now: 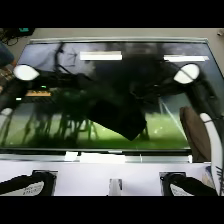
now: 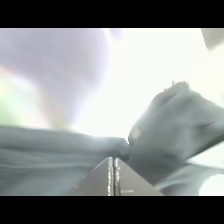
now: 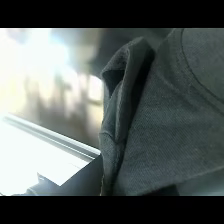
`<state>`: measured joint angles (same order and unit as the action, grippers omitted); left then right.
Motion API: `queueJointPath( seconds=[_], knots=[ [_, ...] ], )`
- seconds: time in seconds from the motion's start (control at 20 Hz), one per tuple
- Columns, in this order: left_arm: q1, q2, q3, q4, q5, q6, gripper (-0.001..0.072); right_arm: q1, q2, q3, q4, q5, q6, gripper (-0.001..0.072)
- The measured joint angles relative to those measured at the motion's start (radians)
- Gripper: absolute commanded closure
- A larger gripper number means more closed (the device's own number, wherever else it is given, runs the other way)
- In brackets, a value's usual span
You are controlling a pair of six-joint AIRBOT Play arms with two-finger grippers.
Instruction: Fold the shirts.
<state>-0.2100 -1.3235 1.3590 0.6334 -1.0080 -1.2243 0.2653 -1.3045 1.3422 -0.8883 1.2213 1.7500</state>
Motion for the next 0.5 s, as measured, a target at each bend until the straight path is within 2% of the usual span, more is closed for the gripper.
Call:
queueJointPath(
  seconds=[0.05,0.1,0.15,0.2,0.35,0.5],
  knots=[
    [0.050,0.053,0.000,0.013,-0.018,-0.005,0.0671,0.035,-0.040,0.000,0.027,-0.047,0.000,0.0669],
    [0.096,0.100,0.000,0.024,-0.027,-0.011,0.0671,0.071,-0.084,0.000,0.051,-0.094,0.000,0.0510],
    [0.133,0.139,0.000,0.035,-0.037,-0.018,0.0670,0.100,-0.126,0.000,0.079,-0.135,-0.001,0.0221],
    [0.165,0.175,0.000,0.040,-0.045,-0.021,0.0670,0.128,-0.168,0.000,0.112,-0.174,-0.008,0.0013],
    [0.216,0.240,0.000,0.051,-0.073,-0.034,0.0670,0.172,-0.256,0.000,0.223,-0.238,-0.063,0.0026],
    [0.236,0.266,-0.001,0.056,-0.101,-0.040,0.0670,0.140,-0.270,0.000,0.251,-0.236,-0.090,0.0027]
  ],
)
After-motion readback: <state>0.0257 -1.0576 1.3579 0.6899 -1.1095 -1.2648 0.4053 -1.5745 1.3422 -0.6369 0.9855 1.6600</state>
